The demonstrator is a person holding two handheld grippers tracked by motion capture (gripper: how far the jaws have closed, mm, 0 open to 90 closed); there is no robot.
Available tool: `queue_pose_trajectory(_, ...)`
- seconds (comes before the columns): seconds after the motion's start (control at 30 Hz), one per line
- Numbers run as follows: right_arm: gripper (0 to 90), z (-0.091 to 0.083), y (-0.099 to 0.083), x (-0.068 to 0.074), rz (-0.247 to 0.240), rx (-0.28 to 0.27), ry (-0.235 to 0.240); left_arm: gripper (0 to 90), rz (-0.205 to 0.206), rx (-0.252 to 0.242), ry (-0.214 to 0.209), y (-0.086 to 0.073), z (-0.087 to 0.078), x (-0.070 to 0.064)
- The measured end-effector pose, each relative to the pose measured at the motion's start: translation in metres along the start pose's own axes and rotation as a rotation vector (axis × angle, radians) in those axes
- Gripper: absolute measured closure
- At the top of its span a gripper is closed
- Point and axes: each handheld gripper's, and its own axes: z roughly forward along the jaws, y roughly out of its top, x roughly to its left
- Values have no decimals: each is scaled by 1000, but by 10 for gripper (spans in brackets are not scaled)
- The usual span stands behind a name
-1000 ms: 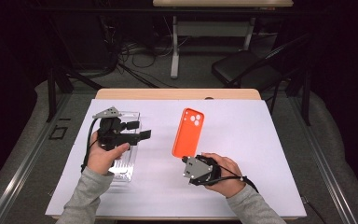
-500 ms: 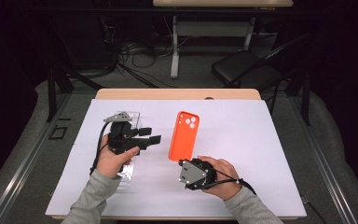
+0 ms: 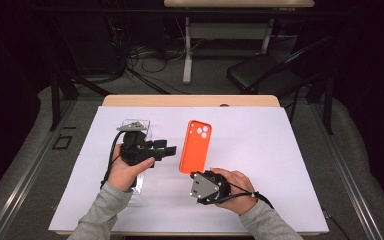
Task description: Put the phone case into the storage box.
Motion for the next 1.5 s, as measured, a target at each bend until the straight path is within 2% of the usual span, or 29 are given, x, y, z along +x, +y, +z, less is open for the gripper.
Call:
queue_pose_trajectory(0.27,889,0,0,-1,-2,-2,0,481,-10,2,-40,8,5,-6)
queue_pose_trajectory(0.67,889,0,0,1,9,8,3,535,-30,35,-42,15,24,-9)
queue_pose_trajectory(0.8,889,2,0,2,3,-12,8,545,-39,49,-39,14,29,-10)
queue_pose_trajectory(0.87,889,1,1,3,-4,6,9,549,-44,50,-40,14,31,-10)
queue_pose_trajectory(1.0,889,2,2,3,-20,-7,10,562,-54,57,-49,13,33,-9)
queue_pose_trajectory(1.1,889,2,3,5,-19,-6,12,587,-55,55,-51,12,33,-8)
queue_pose_trajectory(1.13,889,2,3,6,-2,5,15,595,-58,56,-52,12,33,-8)
queue_pose_trajectory(1.2,889,3,3,8,0,-14,15,608,-58,60,-58,11,34,-7)
queue_pose_trajectory(1.27,889,3,3,7,-21,-2,16,614,-58,68,-60,10,35,-6)
queue_pose_trajectory(1.3,889,3,3,8,-16,3,15,620,-58,68,-60,10,35,-6)
queue_pose_trajectory(1.37,889,3,4,10,-16,1,18,624,-75,72,-60,9,36,-5)
queue_pose_trajectory(1.43,889,3,4,10,-35,9,23,638,-83,77,-61,9,37,-4)
queue_pose_trajectory(1.5,888,3,5,11,-26,9,25,650,-97,90,-64,8,37,-3)
